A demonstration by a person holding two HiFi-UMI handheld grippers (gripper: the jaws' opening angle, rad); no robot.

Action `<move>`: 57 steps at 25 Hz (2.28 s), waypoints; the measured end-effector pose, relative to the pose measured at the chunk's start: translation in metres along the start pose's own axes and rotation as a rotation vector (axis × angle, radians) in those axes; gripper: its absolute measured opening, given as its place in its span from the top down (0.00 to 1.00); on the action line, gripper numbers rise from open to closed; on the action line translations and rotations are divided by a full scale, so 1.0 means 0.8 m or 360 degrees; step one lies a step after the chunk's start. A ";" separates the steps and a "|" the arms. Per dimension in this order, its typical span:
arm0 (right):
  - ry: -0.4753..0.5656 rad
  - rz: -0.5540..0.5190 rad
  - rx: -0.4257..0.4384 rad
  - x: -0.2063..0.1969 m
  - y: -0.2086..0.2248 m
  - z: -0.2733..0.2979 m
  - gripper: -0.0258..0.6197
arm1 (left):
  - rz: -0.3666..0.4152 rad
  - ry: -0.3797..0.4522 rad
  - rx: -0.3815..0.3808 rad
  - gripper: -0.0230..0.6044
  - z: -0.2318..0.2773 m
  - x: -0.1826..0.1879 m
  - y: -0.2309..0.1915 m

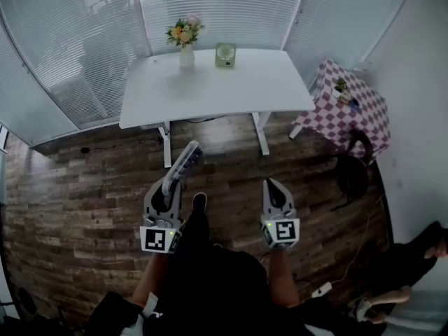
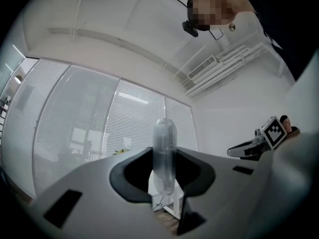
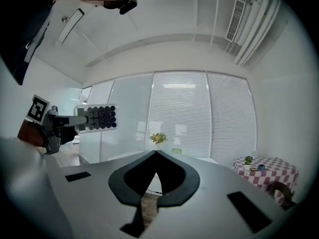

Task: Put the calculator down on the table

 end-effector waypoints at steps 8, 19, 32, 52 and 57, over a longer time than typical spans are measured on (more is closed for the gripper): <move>-0.0046 -0.0038 0.0020 0.018 0.026 0.067 0.95 | -0.0014 -0.0005 0.0009 0.80 0.068 0.001 -0.024; -0.0028 -0.0024 0.0076 0.017 0.047 0.121 0.95 | -0.0062 -0.0028 0.0017 0.80 0.124 -0.015 -0.043; -0.0103 -0.0087 0.0076 0.076 0.063 0.253 0.95 | -0.0041 -0.0065 -0.0052 0.80 0.253 0.019 -0.124; -0.0108 0.0003 -0.0140 0.128 0.091 0.390 0.95 | -0.0013 -0.0027 -0.0250 0.80 0.423 0.036 -0.219; -0.0124 0.0005 -0.0132 0.126 0.106 0.416 0.95 | 0.0000 -0.0054 -0.0259 0.80 0.454 0.035 -0.222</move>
Point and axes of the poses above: the fingertips, and each gripper's own axes: z forward along the fingers, y to its right, x out of its top, the point moved 5 cm from there along -z, backward along the fingers, and after that the axes turned 14 degrees about -y, right-handed, at the moved point
